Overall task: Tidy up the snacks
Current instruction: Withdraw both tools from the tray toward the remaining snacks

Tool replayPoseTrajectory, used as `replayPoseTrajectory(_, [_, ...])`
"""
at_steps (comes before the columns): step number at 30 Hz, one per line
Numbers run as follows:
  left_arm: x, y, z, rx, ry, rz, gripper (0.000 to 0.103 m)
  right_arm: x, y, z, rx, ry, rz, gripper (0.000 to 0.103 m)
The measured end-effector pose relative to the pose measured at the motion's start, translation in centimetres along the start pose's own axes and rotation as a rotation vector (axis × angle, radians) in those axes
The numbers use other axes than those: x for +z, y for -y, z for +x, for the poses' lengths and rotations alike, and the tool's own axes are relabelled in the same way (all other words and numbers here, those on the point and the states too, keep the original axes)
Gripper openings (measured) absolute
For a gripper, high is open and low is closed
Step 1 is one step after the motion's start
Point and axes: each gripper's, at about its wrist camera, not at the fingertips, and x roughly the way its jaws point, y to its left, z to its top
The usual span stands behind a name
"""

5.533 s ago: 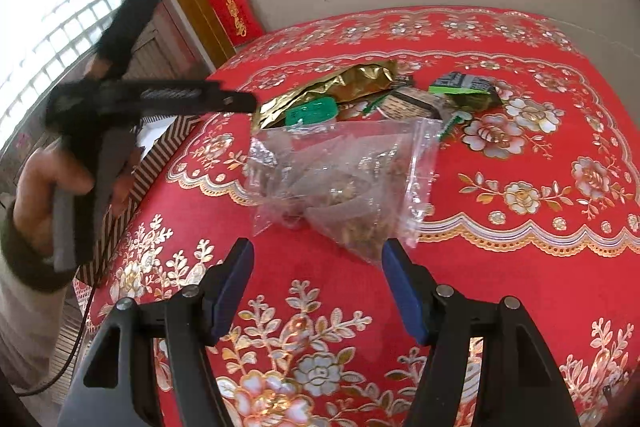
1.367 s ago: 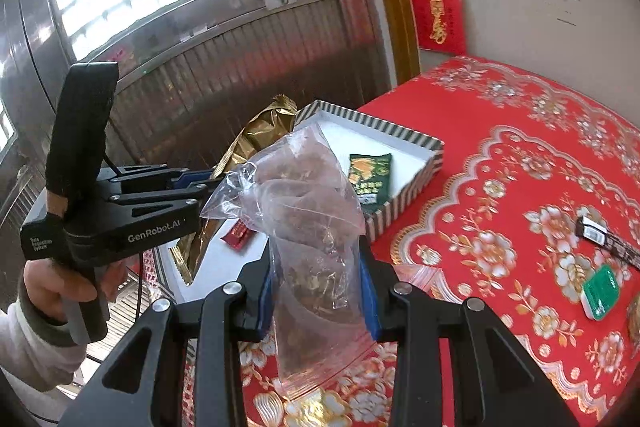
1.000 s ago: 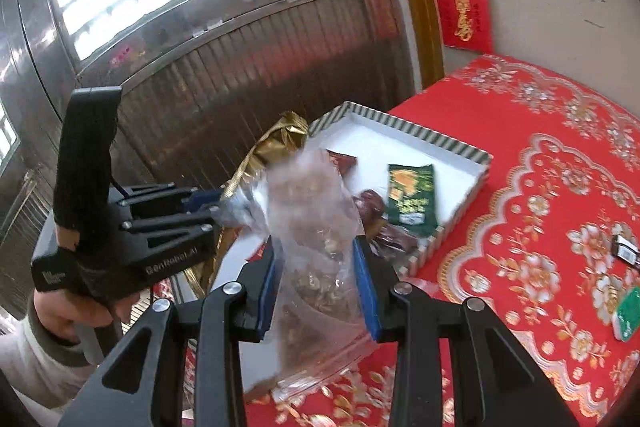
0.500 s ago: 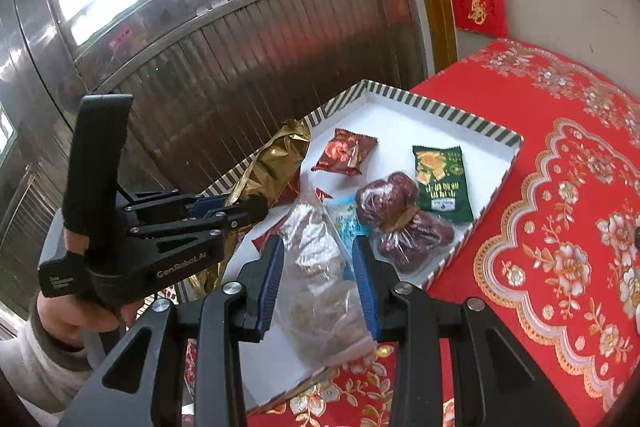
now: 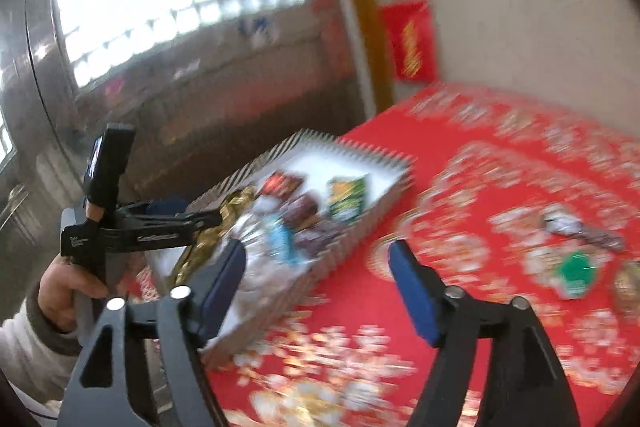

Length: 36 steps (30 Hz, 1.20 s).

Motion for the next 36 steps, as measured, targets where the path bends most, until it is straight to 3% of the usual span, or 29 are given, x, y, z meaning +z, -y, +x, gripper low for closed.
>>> replayPoseTrajectory(7, [0.4,4.4,-1.5,-0.068,0.025,0.079,0.080,-1.6,7.5,-9.2,-0.173,0.190,0.176,0.085])
replayPoseTrajectory(14, [0.4,10.9,-1.9,-0.155,0.009,0.174,0.080,-4.2,13.8,-15.9,-0.185,0.323,0.368,0.089])
replayPoseTrajectory(18, [0.5,15.8,-2.0,-0.217,-0.005,0.243,0.080,-4.7,15.1,-17.2,-0.139,0.367,0.389,0.103])
replayPoseTrajectory(20, [0.6,18.1,-1.8,-0.244,-0.019,0.268,0.080,-4.6,14.7,-17.5,-0.144,0.368,0.344,0.103])
replayPoseTrajectory(24, [0.6,23.6,-0.5,-0.298,-0.060,0.336,0.080,-4.2,14.1,-16.6,-0.210,0.271,0.260,0.103])
replayPoseTrajectory(29, [0.4,29.3,1.3,-0.313,-0.072,0.420,0.080,-4.8,16.2,-16.5,-0.249,0.203,0.339,0.103])
replayPoseTrajectory(36, [1.1,34.7,4.2,-0.353,-0.112,0.476,0.080,-5.9,16.0,-19.5,-0.422,0.337,0.295,0.103])
